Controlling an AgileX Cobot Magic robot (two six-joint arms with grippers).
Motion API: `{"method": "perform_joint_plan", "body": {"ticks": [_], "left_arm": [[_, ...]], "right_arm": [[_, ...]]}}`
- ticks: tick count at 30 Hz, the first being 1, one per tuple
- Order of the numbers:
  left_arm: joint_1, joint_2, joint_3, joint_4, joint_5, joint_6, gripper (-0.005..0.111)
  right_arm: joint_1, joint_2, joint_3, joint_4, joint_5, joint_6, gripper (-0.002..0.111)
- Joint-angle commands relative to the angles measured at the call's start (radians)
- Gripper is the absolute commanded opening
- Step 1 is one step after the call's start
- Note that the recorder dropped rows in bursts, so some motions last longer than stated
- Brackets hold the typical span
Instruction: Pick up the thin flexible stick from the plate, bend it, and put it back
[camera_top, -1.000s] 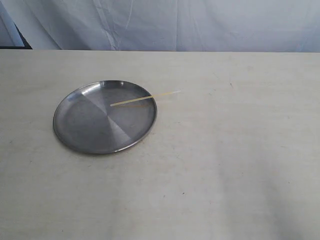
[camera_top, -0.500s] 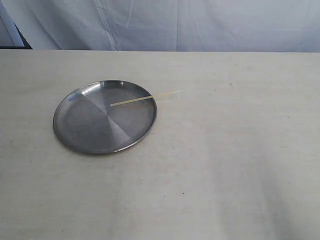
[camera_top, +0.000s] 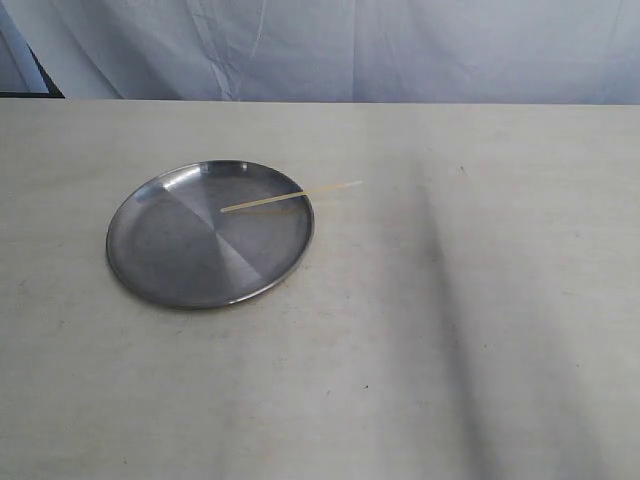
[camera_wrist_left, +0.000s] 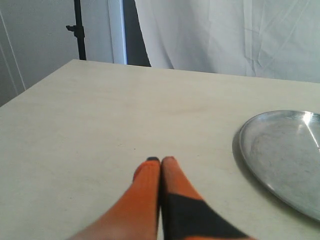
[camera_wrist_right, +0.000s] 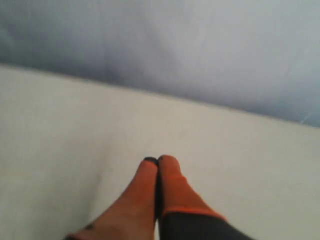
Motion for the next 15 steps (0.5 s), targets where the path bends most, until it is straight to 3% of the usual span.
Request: {"method": "perform_joint_plan", "body": {"ticks": [1,2,5,10,15], "left_arm": [[0.004,-0.005,0.004,0.002,-0.009,0.0,0.0],[0.004,-0.005,0.004,0.002,-0.009,0.0,0.0],[0.004,-0.005,0.004,0.002,-0.009,0.0,0.0],[0.004,-0.005,0.004,0.002,-0.009,0.0,0.0],[0.004,-0.005,0.004,0.002,-0.009,0.0,0.0]], "right_arm": [[0.052,0.43,-0.392,0.292,0.445,-0.465,-0.001],[0.068,0.514,-0.479,0.32,0.531,-0.52,-0.001],[0.118,0.688,-0.664,0.323,0.549,-0.594,-0.001],[0.199,0.791,-0.704,0.346,0.54,-0.723,-0.001],[0.25,0.832,-0.704,0.349,0.405,-0.738,0.003]]}}
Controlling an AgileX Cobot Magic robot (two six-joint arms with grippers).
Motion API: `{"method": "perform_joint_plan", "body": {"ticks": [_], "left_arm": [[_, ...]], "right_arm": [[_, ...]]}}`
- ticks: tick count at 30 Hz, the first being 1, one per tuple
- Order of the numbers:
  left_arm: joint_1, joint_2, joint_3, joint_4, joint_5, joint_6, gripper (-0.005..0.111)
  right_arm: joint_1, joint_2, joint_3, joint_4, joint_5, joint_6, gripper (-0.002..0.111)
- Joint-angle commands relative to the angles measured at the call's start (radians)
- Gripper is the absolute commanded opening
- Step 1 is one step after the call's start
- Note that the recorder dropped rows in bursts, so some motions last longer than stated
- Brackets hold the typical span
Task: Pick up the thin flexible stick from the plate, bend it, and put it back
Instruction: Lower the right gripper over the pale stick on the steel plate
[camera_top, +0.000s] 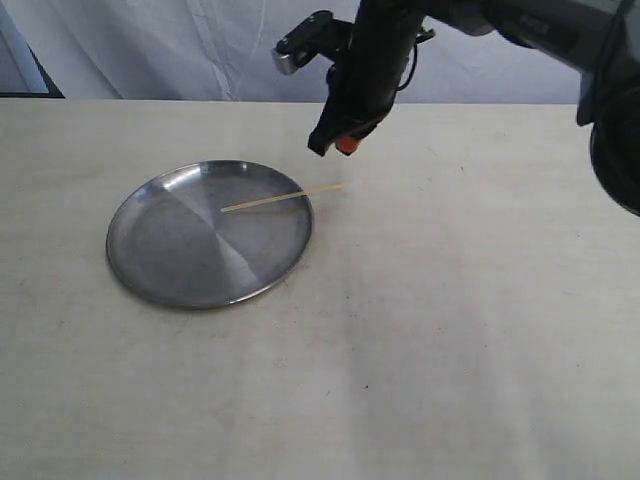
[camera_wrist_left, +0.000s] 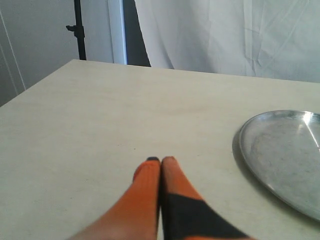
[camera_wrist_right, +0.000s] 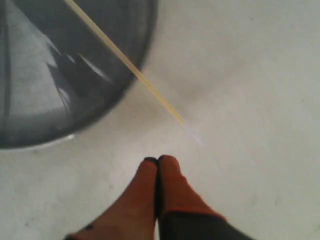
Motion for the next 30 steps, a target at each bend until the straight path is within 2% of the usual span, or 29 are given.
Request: {"method": "perform_joint_plan", "body": {"ticks": [1,4,7,8,17,27,30], "left_arm": [[0.004,-0.005,0.004,0.002,-0.009,0.0,0.0],[0.004,-0.005,0.004,0.002,-0.009,0.0,0.0],[0.004,-0.005,0.004,0.002,-0.009,0.0,0.0],[0.004,-0.005,0.004,0.002,-0.009,0.0,0.0],[0.004,-0.005,0.004,0.002,-0.009,0.0,0.0],[0.004,-0.005,0.004,0.002,-0.009,0.0,0.0],[0.004,-0.005,0.004,0.002,-0.009,0.0,0.0]], "right_arm": [[0.033,0.028,-0.01,0.01,-0.103,-0.031,0.007],[0.058,0.046,-0.01,0.01,-0.132,-0.031,0.03],[0.086,0.06,-0.01,-0.002,-0.156,-0.031,0.062],[0.093,0.068,-0.01,-0.018,-0.174,-0.038,0.067],[0.143,0.137,-0.01,-0.045,-0.281,-0.038,0.062],[0.144,0.176,-0.01,-0.095,-0.326,-0.038,0.062],[0.144,0.186,-0.01,-0.095,-0.339,-0.038,0.059]]}}
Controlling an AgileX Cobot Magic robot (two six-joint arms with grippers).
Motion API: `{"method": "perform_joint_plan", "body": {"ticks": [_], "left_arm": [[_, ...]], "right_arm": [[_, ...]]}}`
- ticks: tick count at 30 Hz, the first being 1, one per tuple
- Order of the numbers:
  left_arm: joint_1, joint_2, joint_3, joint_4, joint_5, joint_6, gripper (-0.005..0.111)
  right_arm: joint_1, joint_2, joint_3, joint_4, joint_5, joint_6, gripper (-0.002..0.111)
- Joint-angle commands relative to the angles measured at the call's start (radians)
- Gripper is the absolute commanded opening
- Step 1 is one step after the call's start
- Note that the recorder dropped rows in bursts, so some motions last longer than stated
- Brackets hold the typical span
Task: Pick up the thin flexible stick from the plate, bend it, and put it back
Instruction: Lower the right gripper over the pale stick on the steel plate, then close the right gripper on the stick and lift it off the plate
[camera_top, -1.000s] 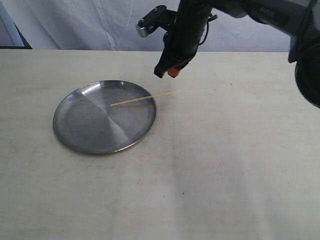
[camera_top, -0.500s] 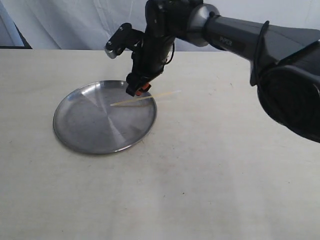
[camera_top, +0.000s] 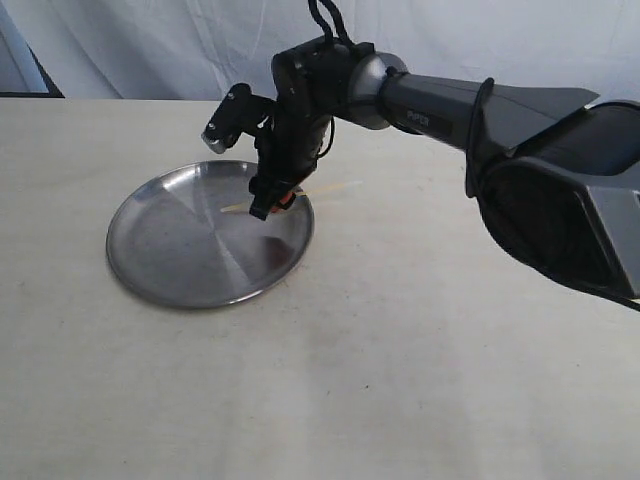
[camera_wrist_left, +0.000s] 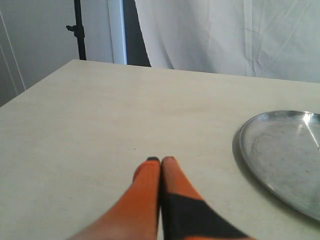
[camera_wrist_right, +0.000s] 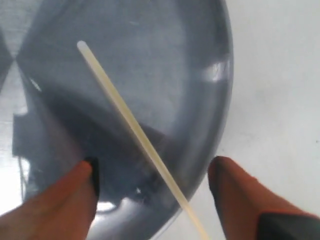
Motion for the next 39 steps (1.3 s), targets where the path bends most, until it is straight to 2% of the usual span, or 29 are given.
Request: {"method": "perform_joint_plan", "body": {"ticks": [1,7,14,16,19,27,33,39], "left_arm": [[0.004,-0.005,0.004,0.002,-0.009,0.0,0.0],[0.004,-0.005,0.004,0.002,-0.009,0.0,0.0],[0.004,-0.005,0.004,0.002,-0.009,0.0,0.0],[0.004,-0.005,0.004,0.002,-0.009,0.0,0.0],[0.004,-0.005,0.004,0.002,-0.009,0.0,0.0],[0.004,-0.005,0.004,0.002,-0.009,0.0,0.0],[0.004,-0.005,0.004,0.004,-0.009,0.0,0.0],[0.004,-0.005,0.004,0.004,-0.009,0.0,0.0]], "right_arm": [[-0.001,0.012,-0.006,-0.009,-0.027,-0.005,0.056],[-0.001,0.046,-0.006,-0.009,-0.007,-0.005,0.034],[-0.001,0.05,-0.006,0.0,0.008,-0.005,0.03],[-0.001,0.05,-0.006,0.0,0.01,-0.005,0.023],[-0.001,0.05,-0.006,0.017,0.023,-0.005,-0.001],[-0.001,0.01,-0.006,0.179,0.072,0.002,-0.001],[-0.001,-0.069,-0.006,0.23,0.095,0.045,-0.001],[-0.001,-0.148,-0.006,0.296,0.252,0.051,-0.001]]}}
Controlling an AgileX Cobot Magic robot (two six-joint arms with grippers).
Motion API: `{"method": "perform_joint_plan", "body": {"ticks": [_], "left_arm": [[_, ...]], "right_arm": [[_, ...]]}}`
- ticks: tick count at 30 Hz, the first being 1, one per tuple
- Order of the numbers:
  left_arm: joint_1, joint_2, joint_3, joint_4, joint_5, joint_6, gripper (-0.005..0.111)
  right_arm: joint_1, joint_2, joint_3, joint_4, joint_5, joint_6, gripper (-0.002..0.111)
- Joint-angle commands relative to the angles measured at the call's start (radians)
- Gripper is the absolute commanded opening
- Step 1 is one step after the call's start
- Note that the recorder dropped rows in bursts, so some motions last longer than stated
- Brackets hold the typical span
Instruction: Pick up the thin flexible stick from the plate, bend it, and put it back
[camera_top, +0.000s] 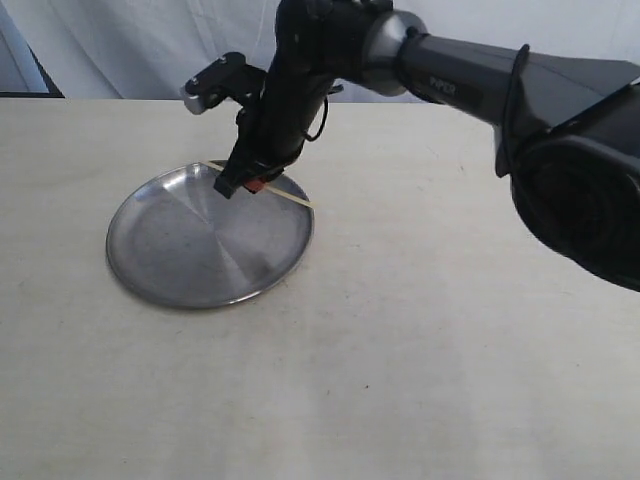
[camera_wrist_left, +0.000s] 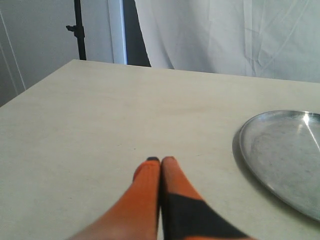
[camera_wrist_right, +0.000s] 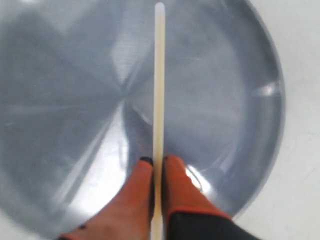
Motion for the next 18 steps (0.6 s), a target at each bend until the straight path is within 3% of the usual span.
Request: {"method": "perform_joint_plan", "body": {"ticks": [1,4,13,18], "left_arm": [[0.004,-0.005,0.004,0.004,-0.009,0.0,0.0],[0.004,-0.005,0.004,0.004,-0.009,0.0,0.0],[0.004,-0.005,0.004,0.004,-0.009,0.0,0.0],[0.004,-0.005,0.004,0.01,-0.009,0.0,0.0]], "right_arm": [[-0.001,-0.065,-0.006,0.059,0.154,0.006,-0.001],[-0.001,-0.086,-0.006,0.11,0.231,0.006,-0.001],[-0.001,-0.175,0.007,0.224,0.231,-0.002,-0.001],[-0.001,-0.289,0.106,0.259,0.231,-0.046,-0.001]]}}
